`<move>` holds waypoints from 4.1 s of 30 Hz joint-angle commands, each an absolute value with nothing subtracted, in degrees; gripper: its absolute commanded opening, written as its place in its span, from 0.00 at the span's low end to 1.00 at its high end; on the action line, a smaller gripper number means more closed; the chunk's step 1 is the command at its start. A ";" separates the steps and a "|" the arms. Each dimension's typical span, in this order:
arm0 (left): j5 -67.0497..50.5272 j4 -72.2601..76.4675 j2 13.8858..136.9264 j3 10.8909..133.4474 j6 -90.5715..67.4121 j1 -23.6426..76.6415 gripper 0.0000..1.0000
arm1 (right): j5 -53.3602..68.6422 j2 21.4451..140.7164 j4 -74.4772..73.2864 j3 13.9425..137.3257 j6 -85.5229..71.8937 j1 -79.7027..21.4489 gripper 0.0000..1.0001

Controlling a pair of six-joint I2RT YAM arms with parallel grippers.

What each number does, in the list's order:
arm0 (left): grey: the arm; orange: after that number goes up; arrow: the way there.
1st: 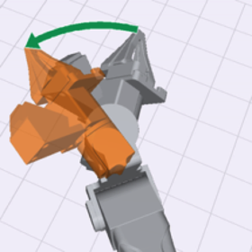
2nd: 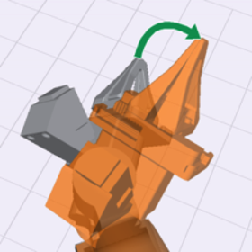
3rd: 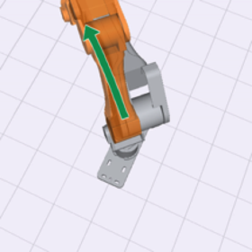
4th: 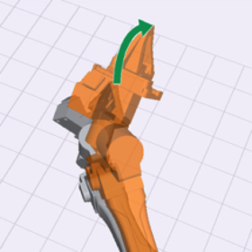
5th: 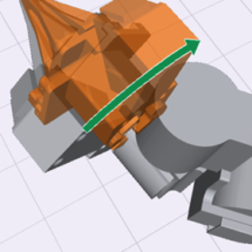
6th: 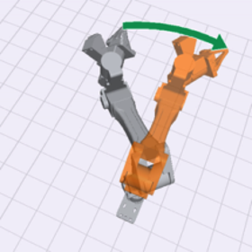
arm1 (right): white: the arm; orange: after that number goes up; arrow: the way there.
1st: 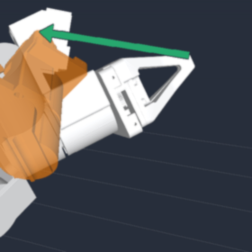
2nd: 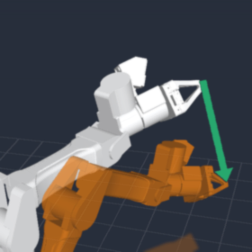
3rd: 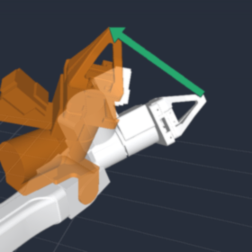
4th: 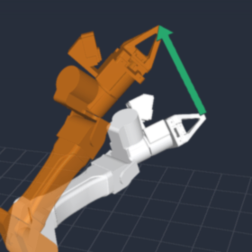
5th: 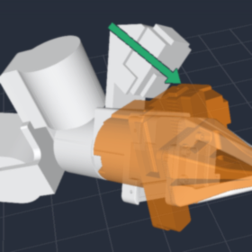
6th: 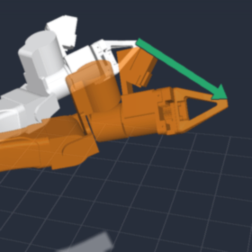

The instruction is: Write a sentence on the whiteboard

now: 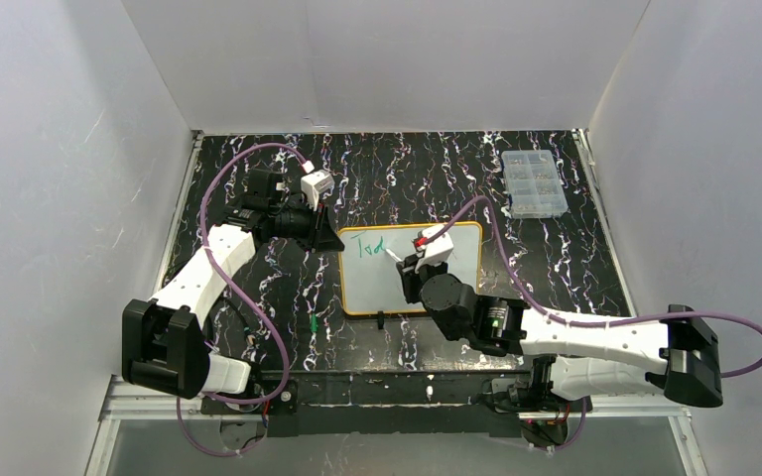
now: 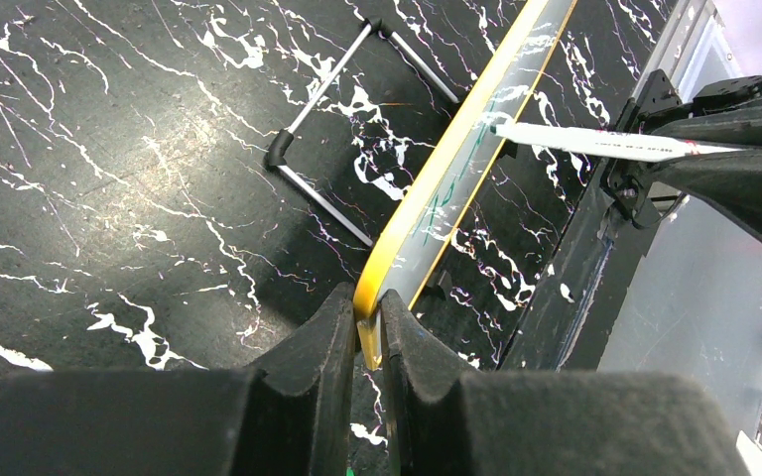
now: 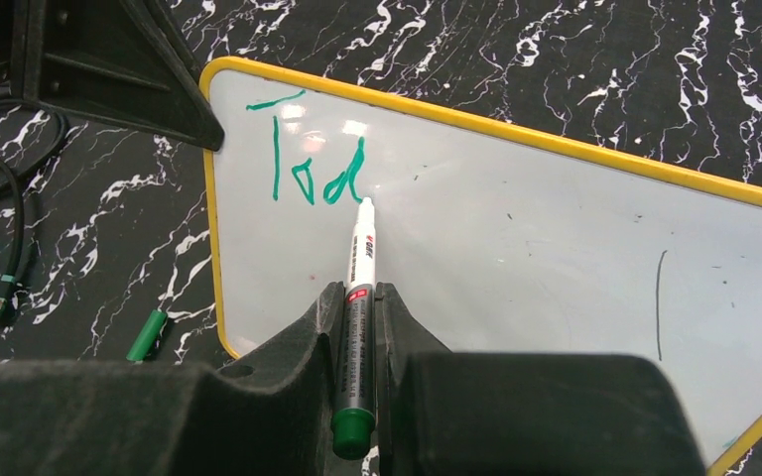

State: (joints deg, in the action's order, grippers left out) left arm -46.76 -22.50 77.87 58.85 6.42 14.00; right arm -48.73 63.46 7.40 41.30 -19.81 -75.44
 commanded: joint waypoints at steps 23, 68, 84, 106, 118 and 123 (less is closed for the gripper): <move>-46.67 -22.76 75.27 58.65 7.44 13.62 0.00 | -53.51 63.52 13.77 41.05 -16.26 -75.32 0.01; -46.71 -22.76 75.34 58.80 7.47 13.62 0.00 | -55.37 62.05 14.32 40.17 -15.47 -75.50 0.01; -46.67 -22.76 75.27 58.76 7.42 13.59 0.00 | -53.34 61.87 9.60 38.12 -20.69 -75.58 0.01; -46.60 -22.76 75.20 58.65 7.49 13.62 0.00 | -55.14 60.04 7.22 38.01 -21.08 -76.01 0.01; -46.38 -22.76 75.05 58.63 7.50 13.62 0.00 | -50.80 58.67 10.63 38.04 -18.08 -76.03 0.01; -45.99 -22.76 74.99 58.63 7.56 13.62 0.00 | -49.62 57.44 10.51 38.47 -17.34 -76.01 0.01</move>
